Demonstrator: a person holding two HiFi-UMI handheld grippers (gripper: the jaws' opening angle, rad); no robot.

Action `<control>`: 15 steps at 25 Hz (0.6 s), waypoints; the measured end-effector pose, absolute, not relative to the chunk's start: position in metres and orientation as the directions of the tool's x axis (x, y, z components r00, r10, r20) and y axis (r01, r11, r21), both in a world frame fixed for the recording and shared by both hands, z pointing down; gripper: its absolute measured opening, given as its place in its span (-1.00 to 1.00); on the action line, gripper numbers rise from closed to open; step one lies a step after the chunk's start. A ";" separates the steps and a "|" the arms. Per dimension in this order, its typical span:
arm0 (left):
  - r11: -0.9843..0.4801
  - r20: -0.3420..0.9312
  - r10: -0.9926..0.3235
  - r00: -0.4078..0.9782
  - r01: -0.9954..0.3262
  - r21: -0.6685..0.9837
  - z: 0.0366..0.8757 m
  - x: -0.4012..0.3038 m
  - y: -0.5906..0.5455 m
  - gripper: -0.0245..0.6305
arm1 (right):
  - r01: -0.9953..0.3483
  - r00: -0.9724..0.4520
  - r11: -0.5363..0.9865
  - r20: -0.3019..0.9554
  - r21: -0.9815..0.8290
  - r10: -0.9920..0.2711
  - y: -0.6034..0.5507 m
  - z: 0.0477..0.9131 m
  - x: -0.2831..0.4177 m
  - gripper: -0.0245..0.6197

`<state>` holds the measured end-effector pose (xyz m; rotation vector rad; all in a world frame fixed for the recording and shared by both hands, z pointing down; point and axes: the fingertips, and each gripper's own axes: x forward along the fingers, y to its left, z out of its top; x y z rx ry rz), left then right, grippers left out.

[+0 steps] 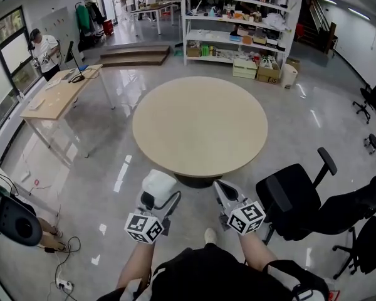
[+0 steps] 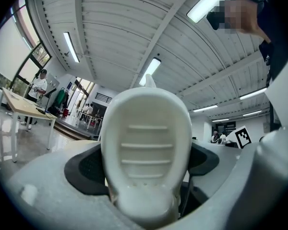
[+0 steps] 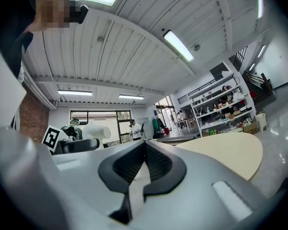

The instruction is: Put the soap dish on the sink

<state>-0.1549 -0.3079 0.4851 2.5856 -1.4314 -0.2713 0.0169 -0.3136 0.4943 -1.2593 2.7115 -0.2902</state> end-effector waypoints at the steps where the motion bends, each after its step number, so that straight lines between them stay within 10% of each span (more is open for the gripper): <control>1: -0.518 -0.074 -0.853 0.516 -0.822 0.237 0.485 -0.154 -0.317 0.51 | -0.737 -0.644 0.635 -0.043 -0.230 -0.764 -0.324 0.495 0.019 -0.90; 15: -0.520 -0.082 -0.852 0.517 -0.818 0.246 0.487 -0.101 -0.431 0.51 | -0.734 -0.643 0.633 -0.049 -0.245 -0.765 -0.441 0.498 0.070 -0.90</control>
